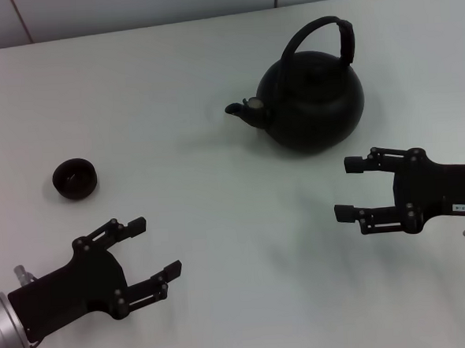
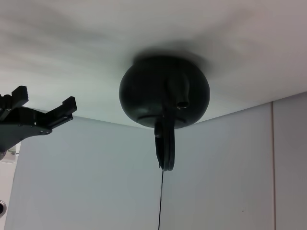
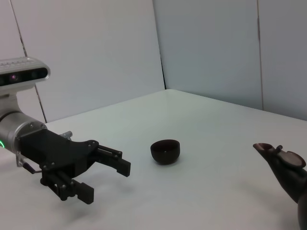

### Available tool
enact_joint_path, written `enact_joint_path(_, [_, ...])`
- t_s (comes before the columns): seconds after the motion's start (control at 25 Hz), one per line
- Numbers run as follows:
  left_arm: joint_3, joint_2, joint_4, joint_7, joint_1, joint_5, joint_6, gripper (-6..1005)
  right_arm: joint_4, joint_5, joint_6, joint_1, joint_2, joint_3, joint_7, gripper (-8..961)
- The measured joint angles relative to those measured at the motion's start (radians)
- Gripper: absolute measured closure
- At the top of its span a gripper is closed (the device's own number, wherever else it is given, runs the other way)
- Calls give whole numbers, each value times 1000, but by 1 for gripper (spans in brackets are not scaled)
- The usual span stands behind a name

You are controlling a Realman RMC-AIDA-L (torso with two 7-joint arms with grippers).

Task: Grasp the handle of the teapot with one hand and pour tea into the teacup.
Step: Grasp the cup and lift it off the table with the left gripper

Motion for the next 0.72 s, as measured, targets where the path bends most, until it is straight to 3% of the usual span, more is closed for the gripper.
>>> enact_joint_path(0.72, [-6, 2, 44, -8, 32, 0, 0, 151, -2, 0, 0, 0, 0, 0, 0, 128])
